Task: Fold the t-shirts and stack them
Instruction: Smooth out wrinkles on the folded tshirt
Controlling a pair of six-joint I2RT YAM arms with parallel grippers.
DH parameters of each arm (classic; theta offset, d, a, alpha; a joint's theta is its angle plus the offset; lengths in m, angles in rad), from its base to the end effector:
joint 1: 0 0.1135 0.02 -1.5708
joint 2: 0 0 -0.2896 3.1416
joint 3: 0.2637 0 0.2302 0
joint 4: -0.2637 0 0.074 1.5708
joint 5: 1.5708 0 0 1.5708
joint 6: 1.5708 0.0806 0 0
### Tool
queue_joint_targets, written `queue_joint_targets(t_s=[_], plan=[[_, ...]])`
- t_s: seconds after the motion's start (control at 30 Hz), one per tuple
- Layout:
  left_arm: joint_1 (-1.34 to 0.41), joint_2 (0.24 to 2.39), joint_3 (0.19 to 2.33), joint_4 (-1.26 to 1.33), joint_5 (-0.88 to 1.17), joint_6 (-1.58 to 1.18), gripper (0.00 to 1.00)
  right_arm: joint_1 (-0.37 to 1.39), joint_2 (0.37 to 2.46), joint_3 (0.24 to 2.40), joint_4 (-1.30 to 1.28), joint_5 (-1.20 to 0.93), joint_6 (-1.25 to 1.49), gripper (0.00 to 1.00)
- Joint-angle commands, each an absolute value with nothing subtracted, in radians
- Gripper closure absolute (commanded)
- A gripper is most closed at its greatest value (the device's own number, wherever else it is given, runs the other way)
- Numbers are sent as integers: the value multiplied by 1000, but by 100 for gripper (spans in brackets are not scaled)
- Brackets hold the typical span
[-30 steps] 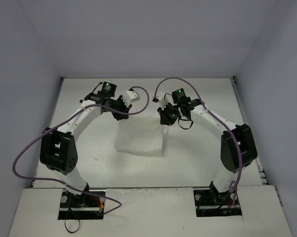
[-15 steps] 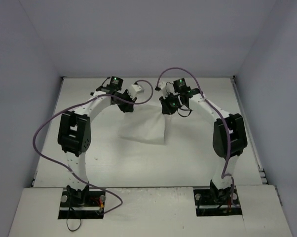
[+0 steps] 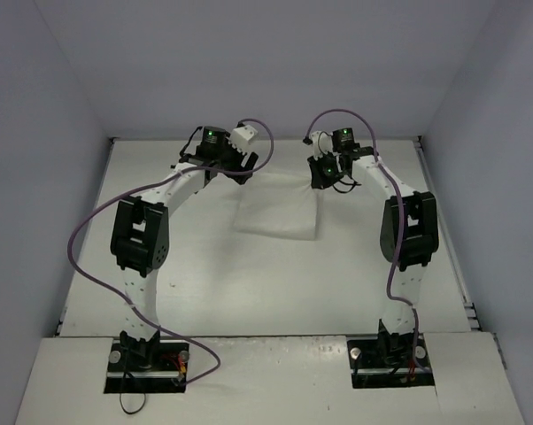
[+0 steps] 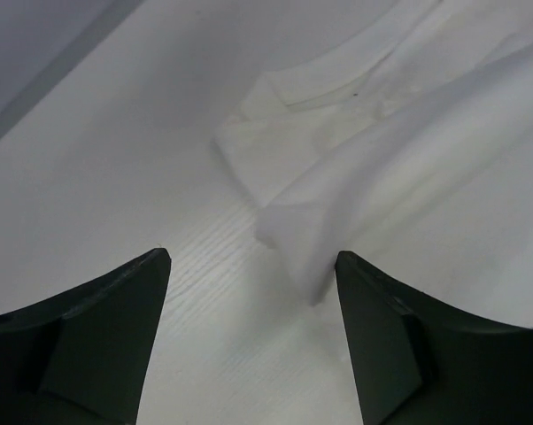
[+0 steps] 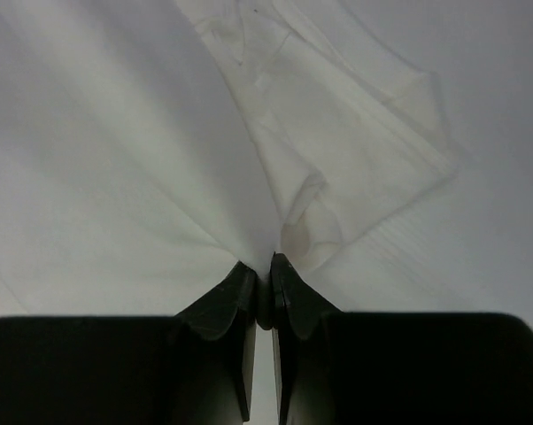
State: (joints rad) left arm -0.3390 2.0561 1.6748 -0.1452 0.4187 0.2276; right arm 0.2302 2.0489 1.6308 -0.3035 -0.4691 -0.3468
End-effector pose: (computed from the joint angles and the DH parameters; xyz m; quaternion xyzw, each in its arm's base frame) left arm 0.4713 -0.2010 0.2685 0.3365 0.7851 -0.2070 0.4771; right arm 0.4690 0.1473 0.2388 -0.3439 0.8224 0.1881 0.4123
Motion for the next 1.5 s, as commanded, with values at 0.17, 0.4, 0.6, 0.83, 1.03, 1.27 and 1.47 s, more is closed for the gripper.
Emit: queue_joint_targets(t_s=[0.17, 0.4, 0.6, 0.83, 1.03, 1.27, 1.47], plan=[[-351, 1872, 1647, 71, 173, 76, 23, 239, 1962, 1720, -253, -267, -263, 45], [-397, 1847, 1696, -51, 279, 11, 23, 247, 1885, 1710, -199, -276, -153, 37], [-459, 1914, 1693, -92, 351, -39, 31, 253, 1911, 1663, -189, -461, -62, 97], [-457, 2082, 1768, -93, 354, -81, 52, 252, 2041, 1655, -160, -589, -45, 97], [-445, 2253, 1916, -84, 300, -102, 49, 234, 2179, 1724, -76, -555, -23, 95], [-439, 2307, 1956, -53, 255, -118, 38, 210, 2212, 1763, -32, -415, -9, 88], [-439, 2110, 1942, -136, 155, -112, 22, 206, 1993, 1750, -37, -288, -2, 59]])
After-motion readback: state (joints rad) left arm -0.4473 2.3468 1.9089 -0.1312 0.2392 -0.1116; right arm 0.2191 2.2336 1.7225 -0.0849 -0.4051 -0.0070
